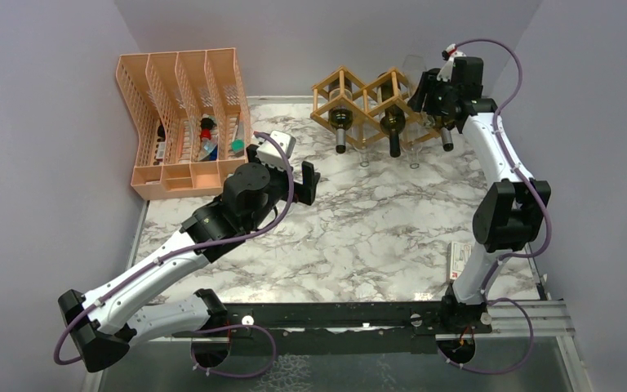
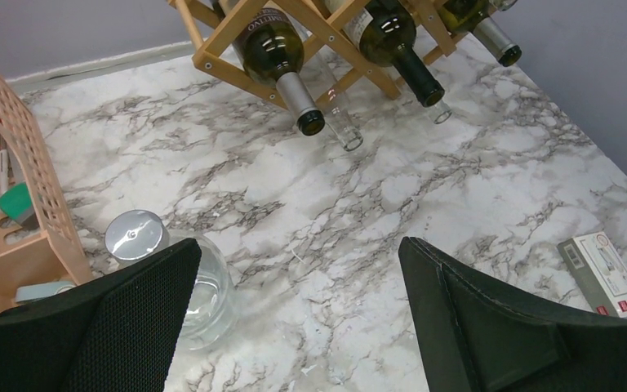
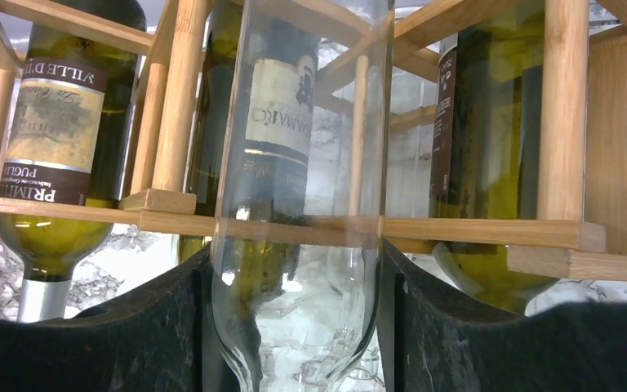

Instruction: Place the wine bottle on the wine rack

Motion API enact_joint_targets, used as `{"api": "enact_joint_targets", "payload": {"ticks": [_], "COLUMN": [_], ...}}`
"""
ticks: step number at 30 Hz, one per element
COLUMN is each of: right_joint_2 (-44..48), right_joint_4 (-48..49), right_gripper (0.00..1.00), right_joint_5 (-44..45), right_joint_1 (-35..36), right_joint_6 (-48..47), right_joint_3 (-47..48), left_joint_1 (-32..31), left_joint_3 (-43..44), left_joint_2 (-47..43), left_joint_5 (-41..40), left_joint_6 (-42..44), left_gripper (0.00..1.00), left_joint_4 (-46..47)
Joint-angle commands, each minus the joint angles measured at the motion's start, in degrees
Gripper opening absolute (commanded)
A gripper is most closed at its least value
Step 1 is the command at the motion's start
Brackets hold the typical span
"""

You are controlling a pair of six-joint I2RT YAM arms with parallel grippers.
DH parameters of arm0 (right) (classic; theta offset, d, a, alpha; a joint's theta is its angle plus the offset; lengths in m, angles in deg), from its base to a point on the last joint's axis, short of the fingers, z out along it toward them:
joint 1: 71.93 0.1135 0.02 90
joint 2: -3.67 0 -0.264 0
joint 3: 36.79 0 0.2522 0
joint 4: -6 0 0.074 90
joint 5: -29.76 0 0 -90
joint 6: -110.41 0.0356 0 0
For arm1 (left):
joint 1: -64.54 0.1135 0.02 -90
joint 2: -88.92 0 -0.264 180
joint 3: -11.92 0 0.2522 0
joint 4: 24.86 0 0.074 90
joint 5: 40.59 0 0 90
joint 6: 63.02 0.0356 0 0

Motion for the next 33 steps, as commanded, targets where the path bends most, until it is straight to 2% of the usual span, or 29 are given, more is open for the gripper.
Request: {"api": "enact_joint_targets", "payload": {"ticks": [1,3,8,14,20,27,33], "right_joint_2": [0.12,-0.19,-0.59,-0.42,0.06,1.11,4.43], "right_joint_4": [4.78,4.49,3.73,3.01,3.08,2.09,0.69], "right_gripper": [0.03,0.10,0.41,0.63,0.71,0.74,0.84], "right_joint_5": [-1.68,-0.91,0.29,1.50,2.00,3.65,7.12], "right_joint_1": [-0.37,-0.38,-0.37,-0.37,-0.37,-0.37,-0.37], "right_joint_6": [-0.09,-0.14,-0.78,-1.00,-1.88,-2.23,-1.94], "right_joint_3": [1.83,1.86,1.10,0.14,-0.19,0.40,0.73], "left_joint_1": [-0.06,-0.10,-0.06,-0.03,-0.03,-0.06,-0.04], "left_joint_3": [-0.42,-0.56,-0.96,-0.59,-0.20,0.03,0.66], "left_joint_2": [-0.09,-0.17,-0.37,0.47,1.03,1.23,1.30], "left_joint_5": [3.74,4.09,4.28,4.38,4.29,3.15,-0.71], "left_joint_6": [3.11,3.36,3.64,3.98,4.16,4.25,4.43], "left_gripper": [0.99,0.99,0.99,0.99,0.99,0.99,0.99], "left_joint_4": [0.15,0.38,0.89,0.57,0.28,0.16,0.01]}}
